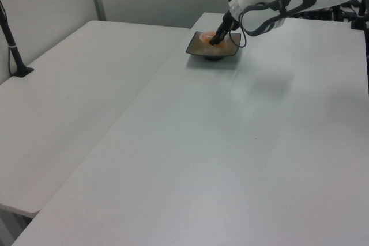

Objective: Bread is placed on a ceramic plate
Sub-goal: 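Carry the bread roll over the dark square plate and lower it, then open the gripper to release the roll and lift away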

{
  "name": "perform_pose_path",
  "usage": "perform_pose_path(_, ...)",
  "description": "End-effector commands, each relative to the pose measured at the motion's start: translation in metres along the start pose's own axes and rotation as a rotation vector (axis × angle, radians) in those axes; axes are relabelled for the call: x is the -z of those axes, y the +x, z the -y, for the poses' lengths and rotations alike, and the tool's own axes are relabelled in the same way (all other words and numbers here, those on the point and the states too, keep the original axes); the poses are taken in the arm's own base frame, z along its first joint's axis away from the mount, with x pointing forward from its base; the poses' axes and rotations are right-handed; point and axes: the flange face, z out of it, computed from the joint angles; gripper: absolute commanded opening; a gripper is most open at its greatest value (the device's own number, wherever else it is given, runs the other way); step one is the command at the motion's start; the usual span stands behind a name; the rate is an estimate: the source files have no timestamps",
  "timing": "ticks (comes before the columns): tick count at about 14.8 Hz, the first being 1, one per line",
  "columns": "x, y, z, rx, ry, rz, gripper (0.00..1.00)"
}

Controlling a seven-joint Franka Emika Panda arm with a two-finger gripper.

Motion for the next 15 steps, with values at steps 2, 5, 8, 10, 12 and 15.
perform_pose_path(2, -0.006, 0.0, 0.0, 0.005, -0.002, -0.015, 0.65)
perform_pose_path(5, -0.004, 0.001, 0.004, -0.003, 0.002, -0.015, 1.0)
perform_pose_path(8, 0.008, 0.009, 0.012, 0.008, 0.007, -0.019, 1.0)
perform_pose_path(10, 0.038, 0.027, 0.016, 0.002, 0.006, -0.041, 1.0)
perform_pose_path(12, 0.066, 0.036, 0.022, -0.002, 0.005, -0.045, 1.0)
perform_pose_path(15, 0.115, 0.053, 0.024, -0.034, 0.008, -0.04, 1.0)
